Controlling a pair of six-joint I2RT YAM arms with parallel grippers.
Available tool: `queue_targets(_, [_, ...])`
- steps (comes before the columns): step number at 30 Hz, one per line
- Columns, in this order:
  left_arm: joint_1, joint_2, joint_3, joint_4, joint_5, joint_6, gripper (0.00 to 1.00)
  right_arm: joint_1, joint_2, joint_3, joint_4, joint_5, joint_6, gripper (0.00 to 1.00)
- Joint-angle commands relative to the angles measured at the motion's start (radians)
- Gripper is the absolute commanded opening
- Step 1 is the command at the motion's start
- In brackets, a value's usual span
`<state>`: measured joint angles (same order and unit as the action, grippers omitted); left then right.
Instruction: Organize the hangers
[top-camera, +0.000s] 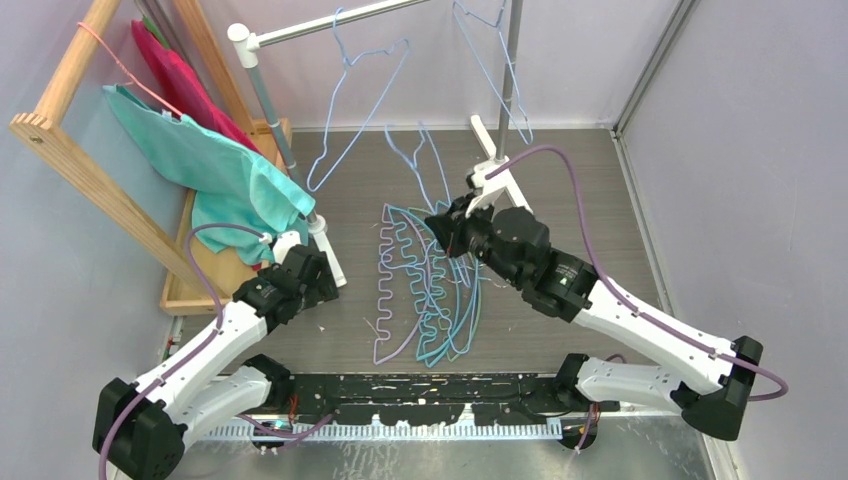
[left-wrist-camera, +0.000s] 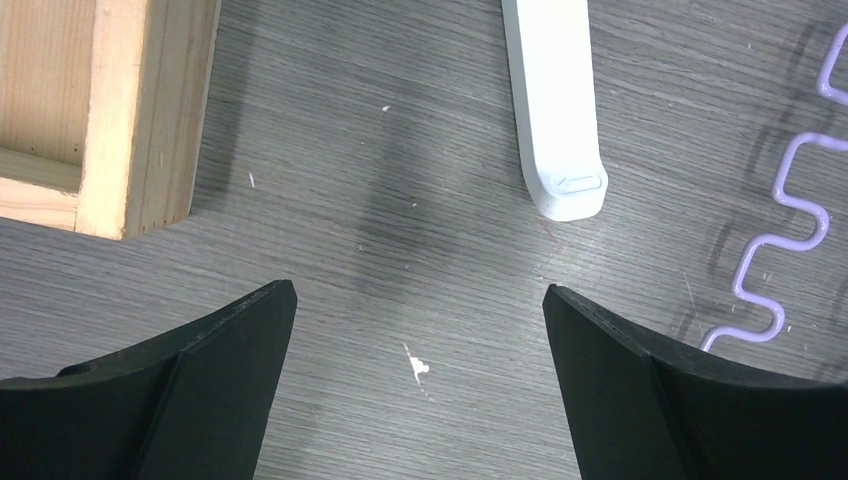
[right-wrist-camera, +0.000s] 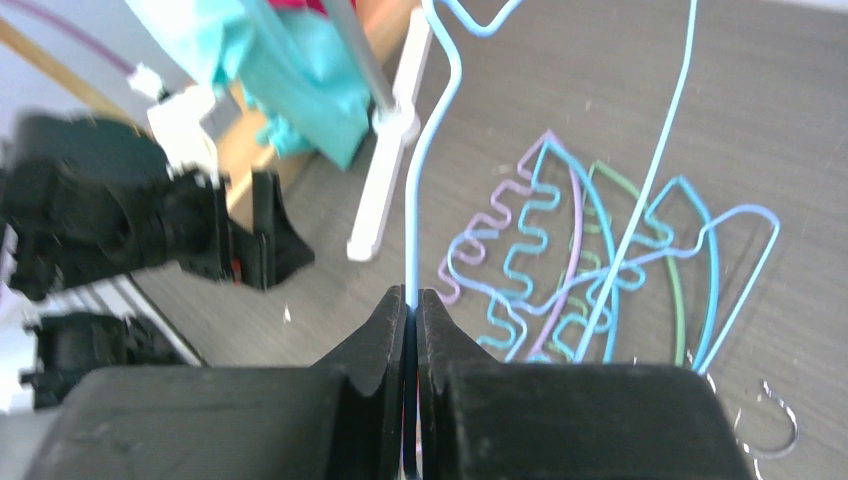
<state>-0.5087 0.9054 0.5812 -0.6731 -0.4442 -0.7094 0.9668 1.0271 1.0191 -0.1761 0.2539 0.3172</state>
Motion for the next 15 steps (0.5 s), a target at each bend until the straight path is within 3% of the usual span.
queue_targets(1, [-0.002,-0.022,0.003,0.018,-0.009,0.014,0.98,-0.044,0.013,0.11,0.23,0.057,-0.004,0.01])
queue_targets(7, [-0.002,-0.026,-0.001,0.022,-0.007,0.016,0.98,-0.114,0.15,0.257,0.354,0.035,-0.041,0.01])
queue_targets(15, [-0.002,-0.021,0.003,0.023,-0.01,0.025,0.98,-0.272,0.377,0.501,0.441,-0.118,0.029,0.01])
